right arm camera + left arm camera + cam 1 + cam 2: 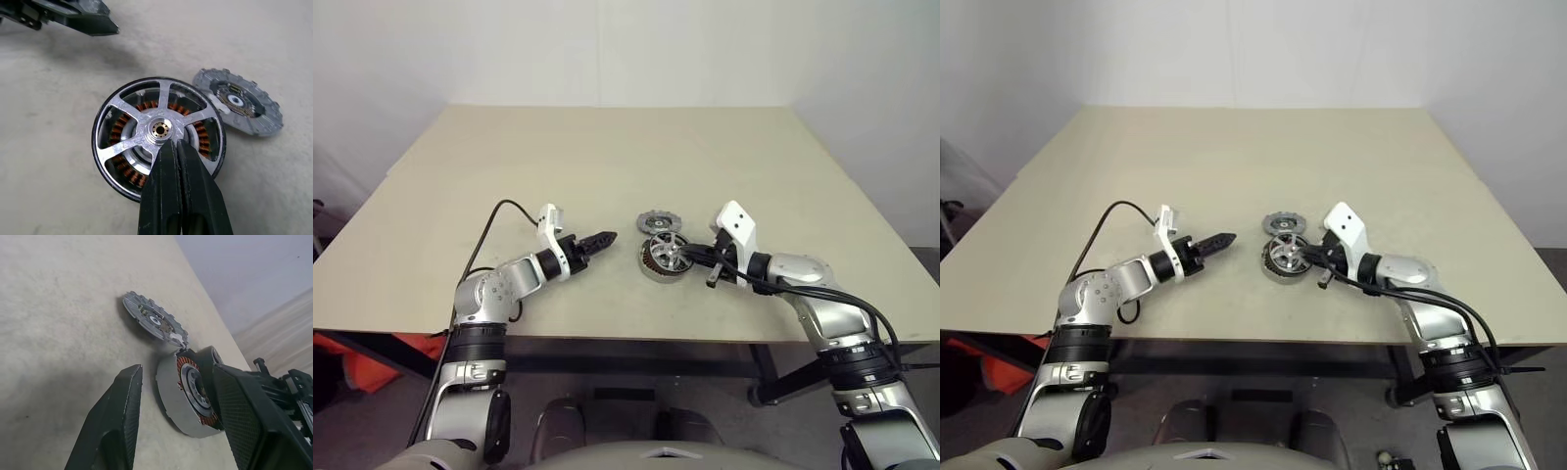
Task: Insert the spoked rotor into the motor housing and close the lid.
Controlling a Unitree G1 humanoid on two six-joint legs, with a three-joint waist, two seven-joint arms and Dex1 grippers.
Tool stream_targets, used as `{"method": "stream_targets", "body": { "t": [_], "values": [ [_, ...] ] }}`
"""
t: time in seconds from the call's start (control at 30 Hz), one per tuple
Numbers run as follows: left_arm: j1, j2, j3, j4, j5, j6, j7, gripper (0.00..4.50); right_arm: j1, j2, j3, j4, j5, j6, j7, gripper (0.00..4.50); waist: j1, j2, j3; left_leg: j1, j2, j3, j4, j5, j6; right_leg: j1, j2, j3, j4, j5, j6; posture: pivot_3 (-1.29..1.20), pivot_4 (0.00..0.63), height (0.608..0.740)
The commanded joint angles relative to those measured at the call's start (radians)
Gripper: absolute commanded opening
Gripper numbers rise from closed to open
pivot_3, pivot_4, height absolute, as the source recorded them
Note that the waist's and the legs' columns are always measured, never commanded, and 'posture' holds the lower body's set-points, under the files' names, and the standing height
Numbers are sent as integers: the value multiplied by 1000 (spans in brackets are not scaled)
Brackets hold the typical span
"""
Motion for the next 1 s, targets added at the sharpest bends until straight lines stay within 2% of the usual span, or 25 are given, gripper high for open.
{"method": "stream_targets", "body": {
  "t": [0.03,0.83,1.0],
  "values": [
    [-12,9,16,-16,-12,-13,-2,2420,-24,10,15,-15,-3,-10,2,0,0,0,0,0,0,0,0,0,0,0,0,0,0,0,0,0,0,740],
    [-7,2,-2,-12,-2,-16,2,2420,-59,-1,-3,43,-33,-49,-8,0,0,0,0,1,0,0,0,0,0,1,0,1,1,0,0,0,0,740],
    [-7,2,-3,-7,2,-19,1,2420,-70,10,-36,8,21,-49,5,0,0,0,0,1,0,0,0,0,0,1,0,1,1,0,0,0,0,740]
  ]
}}
